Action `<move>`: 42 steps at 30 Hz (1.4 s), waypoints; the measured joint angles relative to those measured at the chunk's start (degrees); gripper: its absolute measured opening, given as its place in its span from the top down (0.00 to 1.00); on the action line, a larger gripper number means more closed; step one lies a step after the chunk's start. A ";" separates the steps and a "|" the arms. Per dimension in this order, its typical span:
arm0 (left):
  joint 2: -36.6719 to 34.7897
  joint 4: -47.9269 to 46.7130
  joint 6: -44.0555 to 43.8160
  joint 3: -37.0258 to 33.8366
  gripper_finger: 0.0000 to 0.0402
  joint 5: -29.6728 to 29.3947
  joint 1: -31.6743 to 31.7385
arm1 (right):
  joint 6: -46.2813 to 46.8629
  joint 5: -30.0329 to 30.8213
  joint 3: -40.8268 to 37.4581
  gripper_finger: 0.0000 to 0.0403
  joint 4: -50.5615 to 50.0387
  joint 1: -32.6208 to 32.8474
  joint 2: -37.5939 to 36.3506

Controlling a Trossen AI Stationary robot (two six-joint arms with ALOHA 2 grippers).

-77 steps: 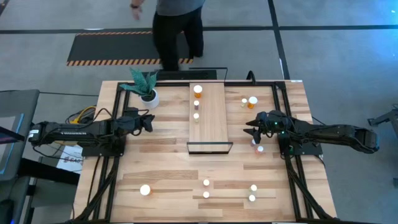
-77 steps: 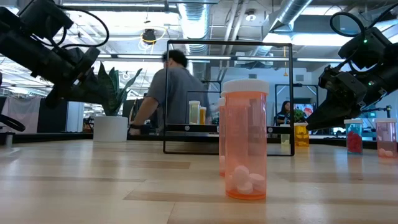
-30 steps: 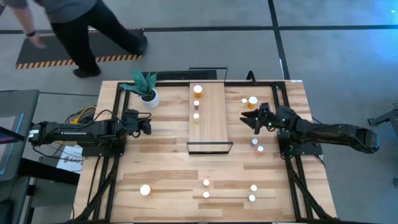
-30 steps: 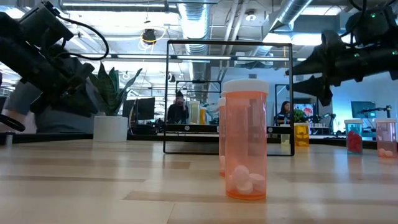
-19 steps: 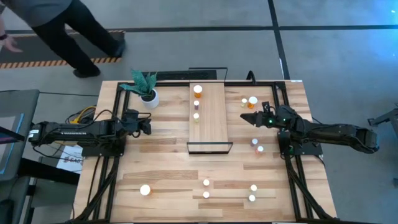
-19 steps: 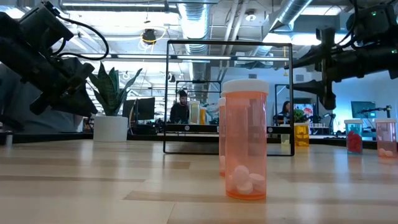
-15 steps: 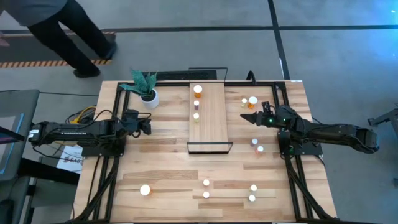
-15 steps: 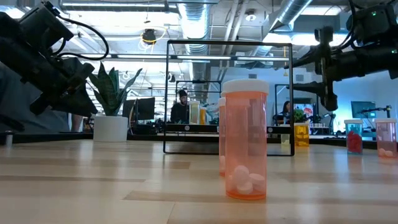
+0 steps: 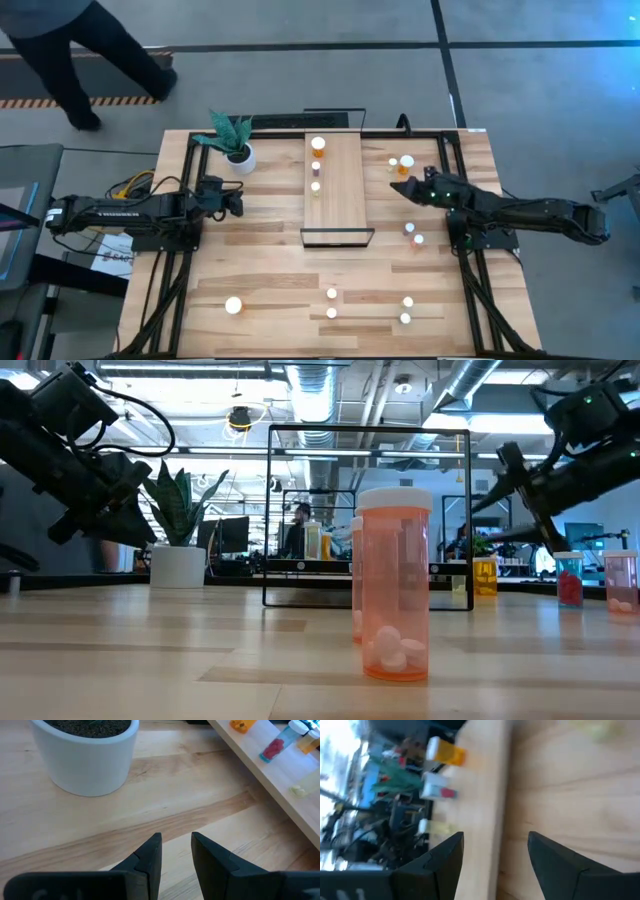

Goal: Pick and place medicine bottles onto shelf by color
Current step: Put the top orange pill bottle on the shelf aligned with the other orange pill bottle

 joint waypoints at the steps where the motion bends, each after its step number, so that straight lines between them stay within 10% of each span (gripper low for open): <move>1: 0.00 0.00 0.00 0.00 0.77 -0.01 0.00 | 1.71 0.27 0.00 0.39 -0.92 0.07 0.00; 15: 0.02 -0.02 0.00 0.00 0.77 -0.01 0.00 | 6.47 6.10 15.95 0.39 -34.13 -0.08 1.74; 25: 0.00 -0.02 0.00 0.00 0.77 -0.01 0.00 | 5.55 9.74 29.33 0.39 -51.41 -0.08 15.77; 42: 0.01 -0.02 0.00 0.02 0.77 -0.03 0.00 | -16.23 9.09 49.06 0.39 -65.19 -12.21 36.72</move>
